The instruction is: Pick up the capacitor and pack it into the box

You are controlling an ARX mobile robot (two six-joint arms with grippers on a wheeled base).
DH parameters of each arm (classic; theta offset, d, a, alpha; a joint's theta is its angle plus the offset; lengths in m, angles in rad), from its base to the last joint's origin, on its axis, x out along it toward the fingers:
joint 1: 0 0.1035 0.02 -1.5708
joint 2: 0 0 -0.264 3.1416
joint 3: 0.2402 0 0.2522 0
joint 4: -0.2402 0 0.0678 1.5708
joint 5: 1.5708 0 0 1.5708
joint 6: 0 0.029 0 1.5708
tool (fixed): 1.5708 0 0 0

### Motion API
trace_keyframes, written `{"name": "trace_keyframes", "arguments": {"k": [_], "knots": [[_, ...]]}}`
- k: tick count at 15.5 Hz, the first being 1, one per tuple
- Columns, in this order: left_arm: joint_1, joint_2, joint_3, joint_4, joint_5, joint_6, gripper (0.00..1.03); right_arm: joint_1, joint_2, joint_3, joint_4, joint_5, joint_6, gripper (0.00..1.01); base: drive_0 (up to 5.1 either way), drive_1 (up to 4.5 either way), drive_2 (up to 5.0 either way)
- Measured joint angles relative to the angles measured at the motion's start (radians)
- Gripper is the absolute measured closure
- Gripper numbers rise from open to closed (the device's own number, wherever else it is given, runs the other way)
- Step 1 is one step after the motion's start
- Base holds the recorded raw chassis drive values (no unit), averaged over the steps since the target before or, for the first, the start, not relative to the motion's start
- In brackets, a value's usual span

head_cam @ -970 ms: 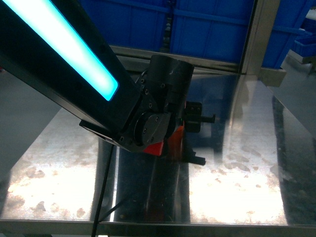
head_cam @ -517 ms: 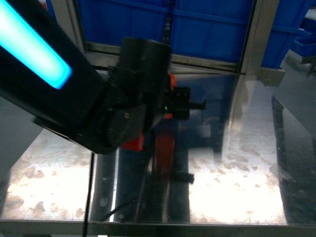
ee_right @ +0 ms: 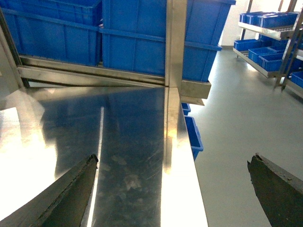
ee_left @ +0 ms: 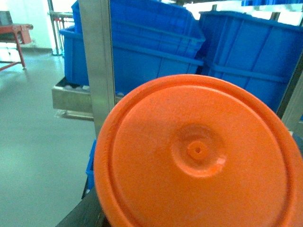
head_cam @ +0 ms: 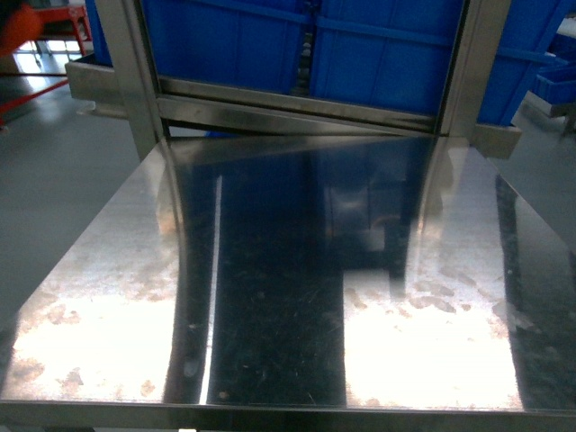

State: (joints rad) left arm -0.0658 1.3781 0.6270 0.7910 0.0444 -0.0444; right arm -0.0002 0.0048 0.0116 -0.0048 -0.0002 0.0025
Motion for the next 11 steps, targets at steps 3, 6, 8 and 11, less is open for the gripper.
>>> {"name": "trace_keyframes", "arguments": {"k": [3,6,8,11], "knots": [[0.116,-0.352,-0.134,-0.101,0.159,-0.008,0.58,0.0,0.0,0.0,0.0,0.0,0.0,0.03,0.0,0.0,0.0],[0.098,-0.34,-0.122,-0.158,0.149,-0.002,0.58,0.0,0.0,0.0,0.0,0.001,0.0,0.03,0.0,0.0,0.0],[0.066,-0.44,-0.195,-0.282,-0.031,0.023,0.58,0.0,0.0,0.0,0.0,0.0,0.0,0.03,0.0,0.0,0.0],[0.067,-0.534,-0.337,-0.245,-0.045,0.027,0.58,0.0,0.0,0.0,0.0,0.0,0.0,0.03,0.0,0.0,0.0]]}}
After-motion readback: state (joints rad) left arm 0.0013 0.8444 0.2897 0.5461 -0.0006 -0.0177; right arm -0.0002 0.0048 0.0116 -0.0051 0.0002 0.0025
